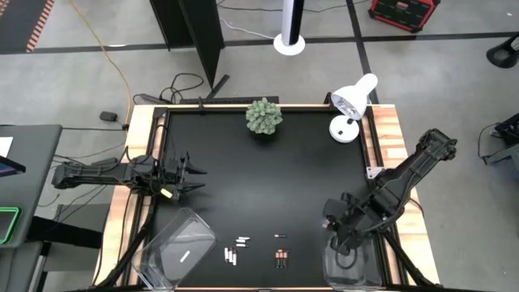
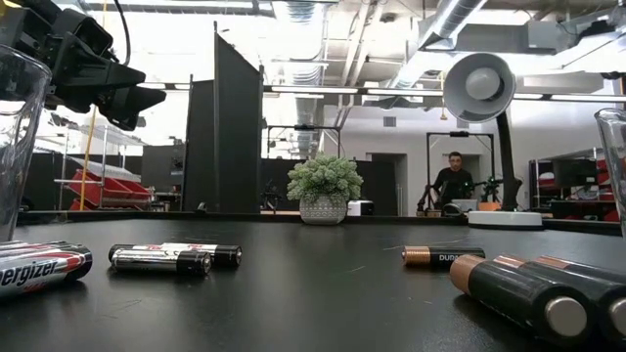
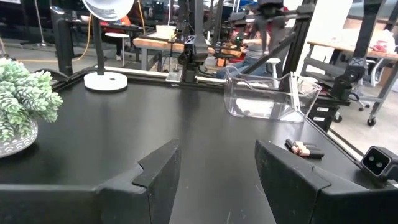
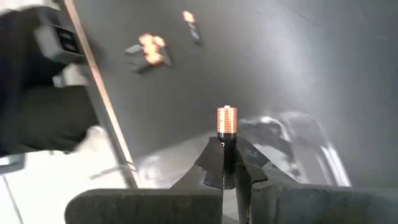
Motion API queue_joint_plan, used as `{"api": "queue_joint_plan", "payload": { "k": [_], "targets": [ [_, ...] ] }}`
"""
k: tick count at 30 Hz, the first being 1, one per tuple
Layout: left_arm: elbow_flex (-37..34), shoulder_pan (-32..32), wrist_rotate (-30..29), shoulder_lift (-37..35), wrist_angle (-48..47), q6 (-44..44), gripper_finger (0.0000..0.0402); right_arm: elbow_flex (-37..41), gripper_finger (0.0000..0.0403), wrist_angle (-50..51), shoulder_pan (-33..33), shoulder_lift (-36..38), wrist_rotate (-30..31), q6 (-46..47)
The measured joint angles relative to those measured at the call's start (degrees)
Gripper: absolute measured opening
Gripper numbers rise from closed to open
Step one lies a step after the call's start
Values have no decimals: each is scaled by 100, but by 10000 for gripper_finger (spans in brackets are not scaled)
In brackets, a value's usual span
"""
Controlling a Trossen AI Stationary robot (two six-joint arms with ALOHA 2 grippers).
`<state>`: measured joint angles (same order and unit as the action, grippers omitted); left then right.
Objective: Sort batteries
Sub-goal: Put the black battery into the right transparent bin
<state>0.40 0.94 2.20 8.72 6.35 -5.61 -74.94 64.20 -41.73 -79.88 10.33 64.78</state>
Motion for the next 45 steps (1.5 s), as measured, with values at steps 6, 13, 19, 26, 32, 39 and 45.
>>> {"api": "queue_joint_plan", "payload": {
  "k": [6, 13, 19, 26, 32, 39, 45],
  "targets": [
    [0, 0, 0, -1, -7, -3, 200, 172, 18, 182, -179, -8, -149, 248],
    [0, 1, -16, -1, -7, 43, 200, 584, 18, 143, -339, -354, -149, 305],
    [0, -1, -103, -1, -4, 46, 200, 756, 18, 133, -295, -780, -149, 2],
    [0, -1, -105, 1, -61, 42, 200, 1016, 18, 133, -235, -1334, -148, -248],
    [0, 1, -107, 0, -104, 38, 200, 1023, 18, -87, -130, -1866, -149, -659],
    [0, 1, -108, 0, -105, 26, 200, 1019, 20, -154, 0, -2070, -149, -769],
    [0, 1, -109, 1, -146, 24, 200, 1018, 47, -33, 107, -2055, -152, -588]
  ]
}}
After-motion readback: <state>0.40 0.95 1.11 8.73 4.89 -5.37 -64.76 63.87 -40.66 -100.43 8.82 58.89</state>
